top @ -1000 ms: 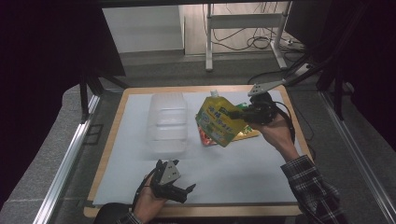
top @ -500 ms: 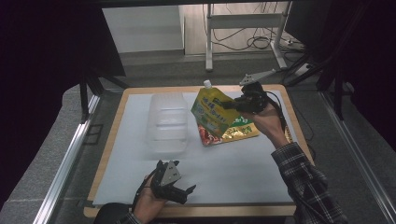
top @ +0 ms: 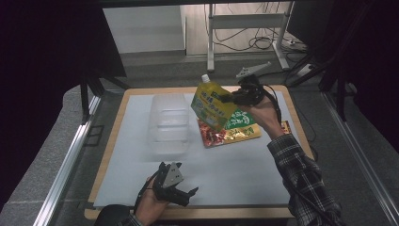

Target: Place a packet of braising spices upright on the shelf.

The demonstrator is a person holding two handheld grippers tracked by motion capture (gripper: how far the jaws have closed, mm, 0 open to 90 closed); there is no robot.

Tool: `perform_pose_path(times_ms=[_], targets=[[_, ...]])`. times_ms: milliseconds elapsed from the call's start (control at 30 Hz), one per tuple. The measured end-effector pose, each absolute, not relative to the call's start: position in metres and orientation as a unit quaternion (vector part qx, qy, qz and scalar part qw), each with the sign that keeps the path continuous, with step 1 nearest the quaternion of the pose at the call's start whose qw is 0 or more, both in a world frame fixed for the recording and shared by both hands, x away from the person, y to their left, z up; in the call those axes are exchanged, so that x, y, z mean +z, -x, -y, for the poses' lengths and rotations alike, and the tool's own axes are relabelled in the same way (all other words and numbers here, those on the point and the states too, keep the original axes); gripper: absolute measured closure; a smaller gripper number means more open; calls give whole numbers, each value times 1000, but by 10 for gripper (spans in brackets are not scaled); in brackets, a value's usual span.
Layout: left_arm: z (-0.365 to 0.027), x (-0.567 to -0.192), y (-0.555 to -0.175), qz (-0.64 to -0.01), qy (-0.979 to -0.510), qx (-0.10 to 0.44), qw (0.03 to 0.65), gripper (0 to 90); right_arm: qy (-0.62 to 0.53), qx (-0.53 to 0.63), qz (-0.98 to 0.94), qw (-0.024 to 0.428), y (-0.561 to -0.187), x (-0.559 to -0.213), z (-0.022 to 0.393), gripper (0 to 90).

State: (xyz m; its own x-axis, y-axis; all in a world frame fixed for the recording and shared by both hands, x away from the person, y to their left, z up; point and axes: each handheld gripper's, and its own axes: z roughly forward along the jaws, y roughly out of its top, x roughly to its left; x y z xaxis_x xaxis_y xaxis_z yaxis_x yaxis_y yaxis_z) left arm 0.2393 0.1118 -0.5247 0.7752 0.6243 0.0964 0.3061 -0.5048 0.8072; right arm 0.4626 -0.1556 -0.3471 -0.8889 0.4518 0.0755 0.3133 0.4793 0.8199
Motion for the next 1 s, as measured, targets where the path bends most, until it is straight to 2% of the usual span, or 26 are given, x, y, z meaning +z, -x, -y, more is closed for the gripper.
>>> perform_pose_path(times_ms=[300,1000], targets=[[-112,-524,-240,-280,-842,174,426,0,-221,471,-851,71,-479,-344,145,893],[-116,-522,-240,-284,-839,175,429,0,-214,481,-847,76,-511,-338,115,893]])
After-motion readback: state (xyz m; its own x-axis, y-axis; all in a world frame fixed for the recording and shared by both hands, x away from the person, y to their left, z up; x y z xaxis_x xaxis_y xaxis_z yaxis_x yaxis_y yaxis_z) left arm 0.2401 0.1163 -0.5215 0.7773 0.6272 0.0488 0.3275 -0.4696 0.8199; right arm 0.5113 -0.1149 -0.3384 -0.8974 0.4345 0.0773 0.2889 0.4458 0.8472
